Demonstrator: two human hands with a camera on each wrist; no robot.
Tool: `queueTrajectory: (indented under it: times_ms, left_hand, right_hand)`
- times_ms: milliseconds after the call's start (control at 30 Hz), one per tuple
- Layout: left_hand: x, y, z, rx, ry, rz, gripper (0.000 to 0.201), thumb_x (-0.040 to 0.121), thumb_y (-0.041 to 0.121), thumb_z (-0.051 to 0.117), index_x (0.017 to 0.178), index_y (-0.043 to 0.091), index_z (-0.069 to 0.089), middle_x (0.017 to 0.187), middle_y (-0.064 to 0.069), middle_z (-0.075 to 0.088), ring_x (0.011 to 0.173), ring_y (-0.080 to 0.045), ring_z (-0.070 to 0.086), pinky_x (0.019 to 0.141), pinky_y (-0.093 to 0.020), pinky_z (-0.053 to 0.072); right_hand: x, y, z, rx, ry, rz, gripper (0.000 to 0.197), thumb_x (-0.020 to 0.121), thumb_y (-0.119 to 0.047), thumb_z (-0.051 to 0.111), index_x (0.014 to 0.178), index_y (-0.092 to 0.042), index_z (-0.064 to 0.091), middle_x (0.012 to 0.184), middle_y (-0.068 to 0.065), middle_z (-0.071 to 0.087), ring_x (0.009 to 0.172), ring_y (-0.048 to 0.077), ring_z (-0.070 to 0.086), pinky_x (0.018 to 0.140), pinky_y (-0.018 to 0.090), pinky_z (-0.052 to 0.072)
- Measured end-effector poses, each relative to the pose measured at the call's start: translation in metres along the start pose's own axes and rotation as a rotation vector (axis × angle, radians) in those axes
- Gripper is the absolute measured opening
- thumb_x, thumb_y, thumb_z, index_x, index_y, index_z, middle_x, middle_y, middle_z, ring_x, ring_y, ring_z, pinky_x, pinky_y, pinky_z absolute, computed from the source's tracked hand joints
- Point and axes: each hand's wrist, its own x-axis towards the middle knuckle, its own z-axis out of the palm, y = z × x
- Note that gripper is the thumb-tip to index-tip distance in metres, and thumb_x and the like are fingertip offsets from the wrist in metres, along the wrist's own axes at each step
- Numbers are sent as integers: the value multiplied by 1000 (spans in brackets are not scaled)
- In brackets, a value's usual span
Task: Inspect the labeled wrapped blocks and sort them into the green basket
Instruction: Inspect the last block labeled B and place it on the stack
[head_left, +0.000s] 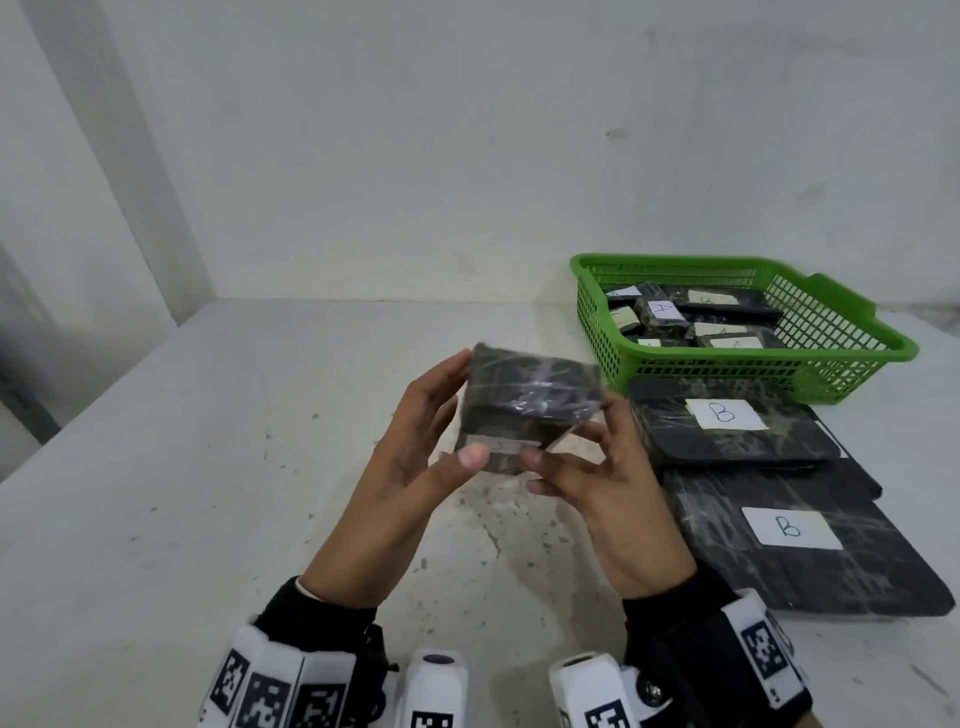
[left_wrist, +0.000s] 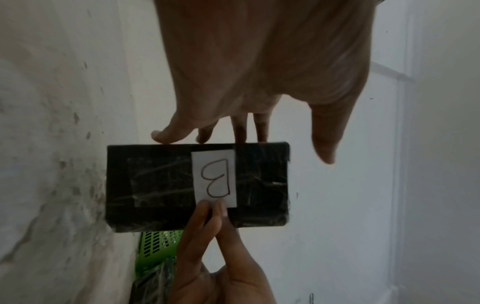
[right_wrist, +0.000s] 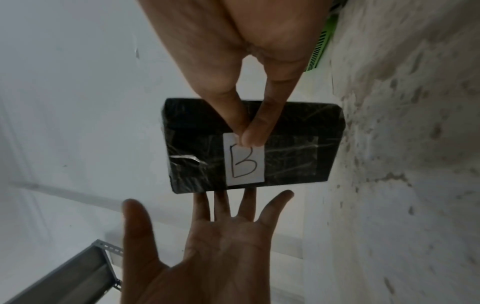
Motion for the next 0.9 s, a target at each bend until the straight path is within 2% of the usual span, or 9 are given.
queueTrajectory:
  times_ms: [100, 167, 267, 433, 533, 600, 633, 767, 900]
  left_hand:
    - [0, 1, 1, -4, -17, -11, 90, 71, 70, 69, 147, 36, 35, 150, 18, 42, 143, -8, 34, 104, -40, 38]
    - [-1, 2, 1, 2, 3, -4, 86, 73, 70, 67, 146, 37, 36, 148, 19, 44, 142, -8, 36, 105, -44, 40]
    - [0, -2, 1, -8, 92, 28, 60, 81, 47, 69, 136, 31, 52, 139, 8, 57, 136, -18, 47, 102, -41, 47]
    - [1, -7, 0, -93, 184, 53, 42, 78, 25, 73, 119, 20, 66, 131, -7, 63, 129, -27, 55, 95, -41, 54]
    - [0, -7, 1, -118, 196, 54, 40, 76, 22, 75, 115, 19, 68, 129, -9, 65, 127, -28, 56, 95, -42, 54]
    - [0, -6, 1, -138, 196, 45, 40, 74, 22, 75, 114, 17, 68, 128, -10, 65, 126, -29, 57, 93, -41, 55]
    - [0, -6, 1, -142, 195, 37, 40, 74, 22, 75, 113, 17, 68, 128, -11, 65, 126, -29, 57, 93, -42, 55]
    - [-1, -3, 2, -168, 173, -16, 39, 76, 26, 70, 112, 14, 68, 122, -8, 69, 116, -25, 64, 88, -40, 58]
    - [1, -3, 2, -154, 253, -27, 39, 74, 27, 73, 106, 4, 68, 115, -5, 73, 105, -26, 70, 77, -37, 60]
  right_hand:
    - [2, 3, -3, -5, -30, -5, 55, 80, 7, 72, 120, -23, 51, 128, 12, 55, 91, 28, 71, 70, 26, 56]
    - [1, 5, -3, 10, -68, -18, 54, 80, 9, 72, 120, -21, 51, 130, 11, 55, 96, 30, 70, 76, 31, 57]
    - [1, 3, -1, 46, -138, -51, 53, 80, 9, 71, 117, -24, 53, 132, 7, 54, 99, 22, 70, 87, 38, 55]
    - [0, 0, -2, 223, -188, -6, 53, 78, -1, 47, 123, -26, 57, 143, 2, 48, 114, 29, 63, 74, 37, 58]
    - [0, -4, -1, 249, -144, -8, 37, 84, -36, 63, 120, -28, 63, 151, -13, 38, 118, 25, 62, 66, 38, 59]
    - [-1, -6, 1, 182, -150, -40, 62, 71, -66, 72, 119, -28, 64, 147, -17, 43, 117, 19, 63, 63, 37, 59]
    - [0, -5, 1, 142, -135, -72, 65, 68, -68, 74, 118, -26, 65, 145, -13, 46, 115, 20, 64, 62, 36, 59]
    - [0, -4, 1, 79, -57, -192, 52, 78, -49, 74, 110, -9, 65, 121, 2, 63, 104, 27, 68, 64, 39, 59]
    - [-1, -5, 1, 40, -40, -176, 49, 80, -47, 75, 108, -8, 66, 105, 3, 69, 90, 26, 71, 62, 38, 58]
